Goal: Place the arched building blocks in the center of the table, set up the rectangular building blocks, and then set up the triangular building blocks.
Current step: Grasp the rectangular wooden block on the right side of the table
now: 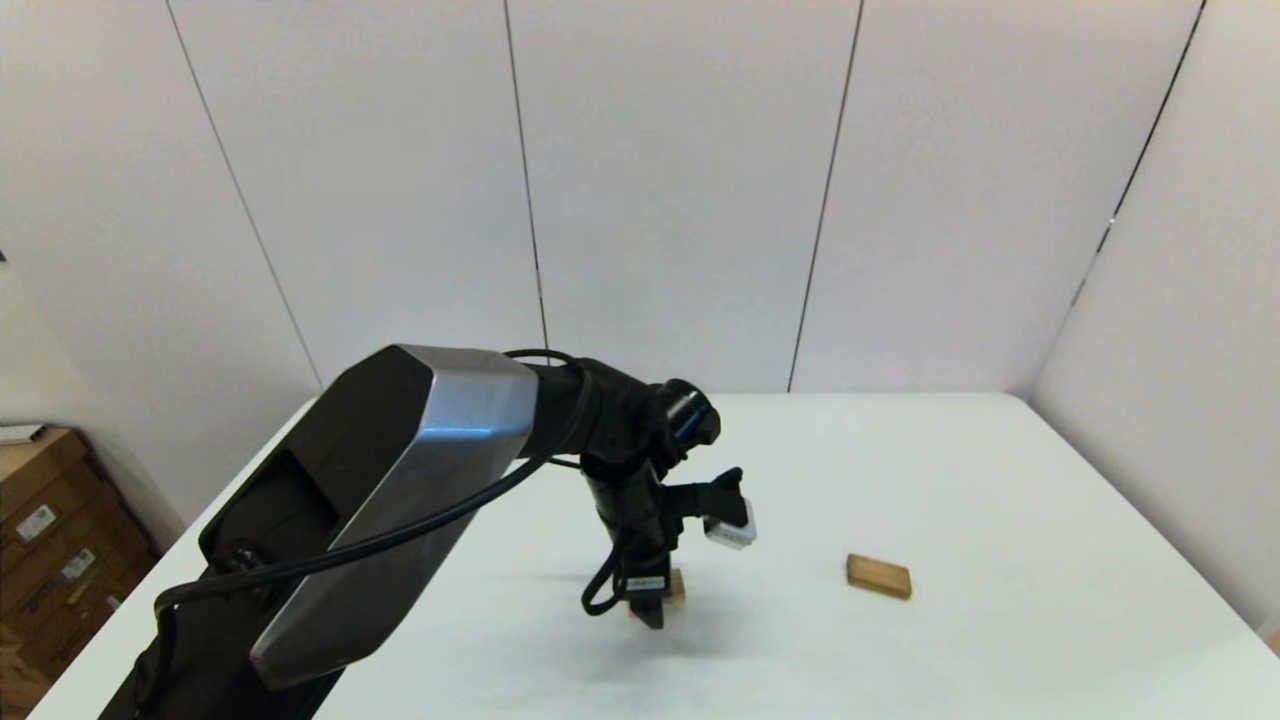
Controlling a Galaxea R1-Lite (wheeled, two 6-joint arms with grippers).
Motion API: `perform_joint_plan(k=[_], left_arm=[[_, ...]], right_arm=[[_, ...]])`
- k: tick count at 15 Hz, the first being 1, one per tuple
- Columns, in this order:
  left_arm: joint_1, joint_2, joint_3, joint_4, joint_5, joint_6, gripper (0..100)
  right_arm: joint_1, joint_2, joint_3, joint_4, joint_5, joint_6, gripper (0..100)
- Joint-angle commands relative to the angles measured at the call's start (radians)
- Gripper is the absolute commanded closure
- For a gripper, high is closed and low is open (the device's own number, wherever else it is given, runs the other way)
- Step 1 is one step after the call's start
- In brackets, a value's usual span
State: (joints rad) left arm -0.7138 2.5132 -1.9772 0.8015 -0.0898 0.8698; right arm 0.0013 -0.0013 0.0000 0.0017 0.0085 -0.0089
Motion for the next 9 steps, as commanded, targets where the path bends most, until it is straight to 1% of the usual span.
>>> perform_joint_plan(k=[1, 4, 7, 8, 9], left_arm=[[0.025, -0.076, 0.000, 0.021, -0.016, -0.002, 0], [0.056, -0.201, 0.000, 0.145, -0.030, -0.002, 0], [0.099, -0.341, 0.009, 0.272, -0.090, -0.003, 0], [0.114, -0.412, 0.014, 0.323, -0.094, -0.012, 0], [0.128, -0.467, 0.017, 0.343, -0.094, -0.043, 0]], right_arm=[[0.000, 0.000, 0.002, 0.000, 0.001, 0.000, 0], [0.000, 0.000, 0.002, 0.000, 0.001, 0.000, 0], [0.000, 0.001, 0.002, 0.000, 0.001, 0.000, 0], [0.000, 0.001, 0.002, 0.000, 0.001, 0.000, 0], [0.000, 0.001, 0.002, 0.000, 0.001, 0.000, 0]])
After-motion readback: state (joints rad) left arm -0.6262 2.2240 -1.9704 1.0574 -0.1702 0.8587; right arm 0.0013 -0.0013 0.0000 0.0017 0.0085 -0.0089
